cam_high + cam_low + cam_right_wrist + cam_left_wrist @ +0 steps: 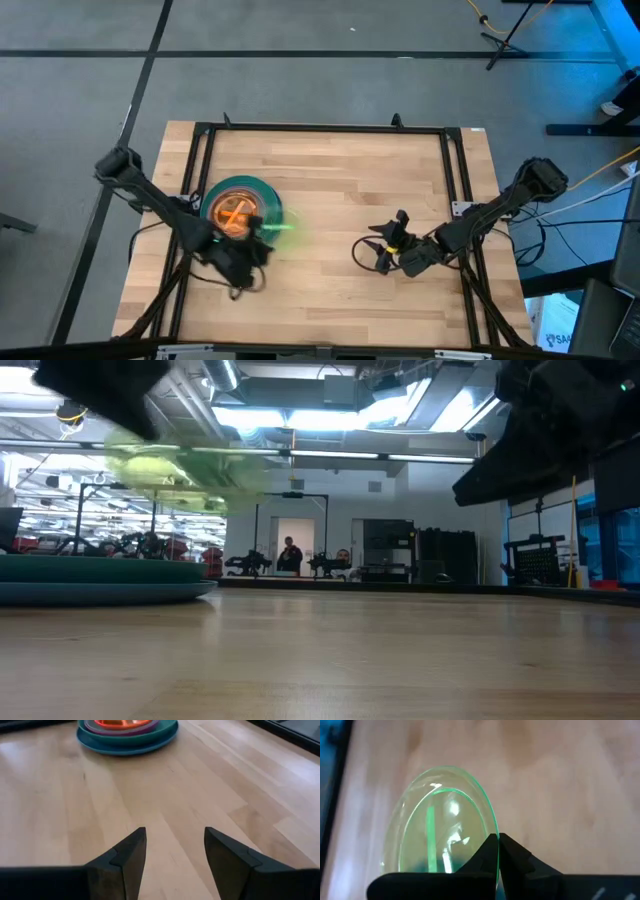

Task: Stack plastic plates
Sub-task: Stack the light green plate on top of the orange plate

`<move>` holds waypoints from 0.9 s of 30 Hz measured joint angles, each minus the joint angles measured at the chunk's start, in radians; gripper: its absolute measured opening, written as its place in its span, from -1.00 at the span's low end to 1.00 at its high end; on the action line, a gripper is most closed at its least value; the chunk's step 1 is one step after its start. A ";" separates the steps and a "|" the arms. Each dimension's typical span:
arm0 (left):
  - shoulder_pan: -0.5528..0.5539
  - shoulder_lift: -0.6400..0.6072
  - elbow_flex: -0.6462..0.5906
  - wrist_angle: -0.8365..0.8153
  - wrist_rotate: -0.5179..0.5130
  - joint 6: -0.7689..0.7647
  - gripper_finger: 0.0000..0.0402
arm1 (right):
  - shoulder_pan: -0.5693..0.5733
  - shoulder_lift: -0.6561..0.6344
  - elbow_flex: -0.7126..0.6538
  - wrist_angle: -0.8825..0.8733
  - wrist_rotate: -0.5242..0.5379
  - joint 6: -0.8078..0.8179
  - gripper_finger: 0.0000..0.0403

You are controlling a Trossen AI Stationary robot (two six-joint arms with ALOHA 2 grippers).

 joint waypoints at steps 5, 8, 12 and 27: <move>-0.055 -0.201 -0.153 -0.224 -0.075 -0.322 -0.99 | -0.021 0.029 0.000 0.004 0.012 0.008 -0.05; -0.072 -0.293 -0.258 -0.265 -0.038 -0.441 -0.99 | -0.055 0.035 0.000 0.005 -0.011 0.023 -0.05; -0.075 -0.361 -0.372 -0.265 0.007 -0.502 -0.99 | -0.101 0.037 0.000 0.004 -0.060 0.023 -0.05; -0.053 -0.386 -0.445 -0.257 0.090 -0.493 -0.60 | -0.171 0.039 0.000 0.015 -0.150 0.084 -0.05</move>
